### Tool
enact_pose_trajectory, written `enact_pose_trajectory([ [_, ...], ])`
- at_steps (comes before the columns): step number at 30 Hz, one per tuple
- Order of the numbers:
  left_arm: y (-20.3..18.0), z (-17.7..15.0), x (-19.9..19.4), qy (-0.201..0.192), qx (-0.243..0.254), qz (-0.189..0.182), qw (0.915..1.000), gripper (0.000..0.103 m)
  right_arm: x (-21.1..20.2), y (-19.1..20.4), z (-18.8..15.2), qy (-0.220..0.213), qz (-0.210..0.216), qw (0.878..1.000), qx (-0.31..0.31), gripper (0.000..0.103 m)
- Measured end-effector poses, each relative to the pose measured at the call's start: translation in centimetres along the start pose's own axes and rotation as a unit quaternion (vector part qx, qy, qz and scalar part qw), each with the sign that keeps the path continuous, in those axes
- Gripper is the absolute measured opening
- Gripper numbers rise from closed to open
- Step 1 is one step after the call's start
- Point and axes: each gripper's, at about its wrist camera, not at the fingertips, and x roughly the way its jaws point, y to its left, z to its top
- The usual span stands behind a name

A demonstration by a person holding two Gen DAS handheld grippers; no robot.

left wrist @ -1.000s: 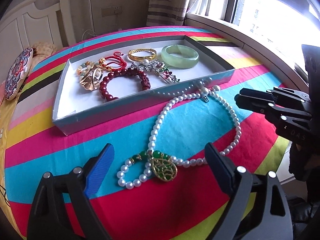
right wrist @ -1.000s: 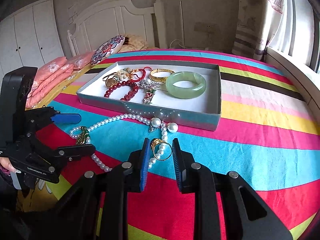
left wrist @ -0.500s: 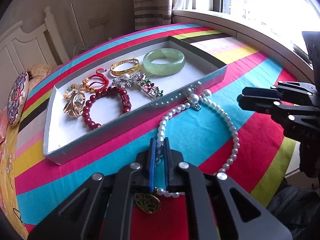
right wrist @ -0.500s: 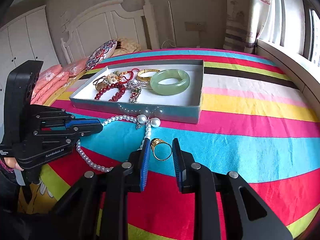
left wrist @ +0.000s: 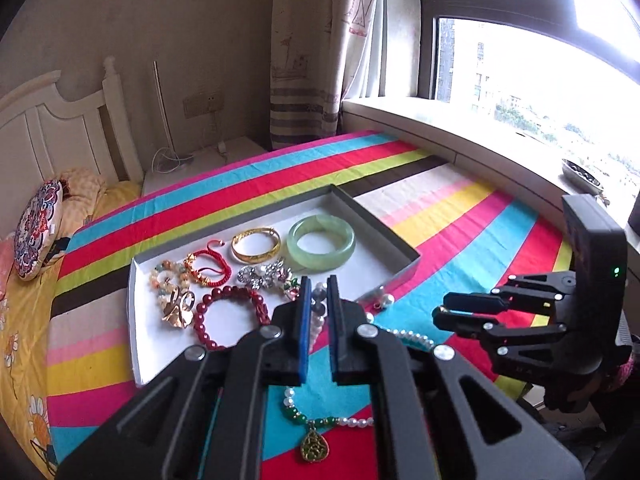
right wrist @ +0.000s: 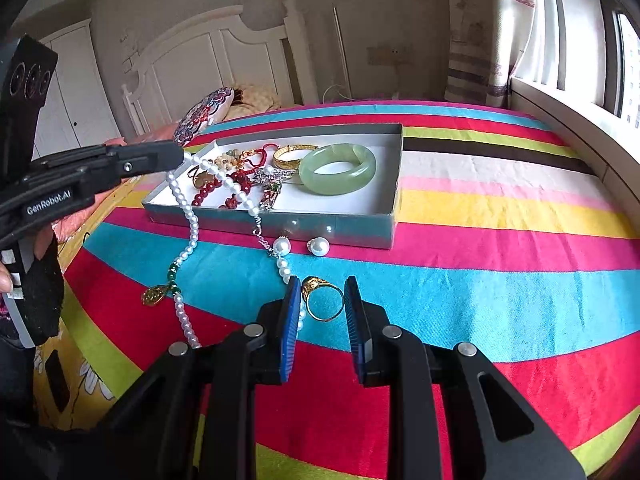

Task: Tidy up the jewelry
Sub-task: 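Grasp and lift the pearl necklace with the left gripper while the right gripper grasps the gold ring, then lower the pearl necklace into the box with the left gripper while the right gripper drops the gold ring in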

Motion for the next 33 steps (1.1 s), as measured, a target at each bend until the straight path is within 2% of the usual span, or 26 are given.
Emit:
enact_pose_trajectory([
  [10,-1.5,1.2,-2.2,-0.027,0.021,-0.002,0.9994,0.007,0.2,0.1,-0.2,0.005,0.003,1.0,-0.002,0.023],
  [16,-1.5,3.1,-5.1,-0.06,0.032,-0.001,0.9977,0.007,-0.8,0.4,0.2,-0.008,0.006,1.0,-0.007,0.023],
  [33,-2.3,5.9,-9.2,-0.106,0.068,0.027,0.9917,0.007,-3.1,1.6,1.4,-0.032,0.004,0.999,-0.027,0.023],
])
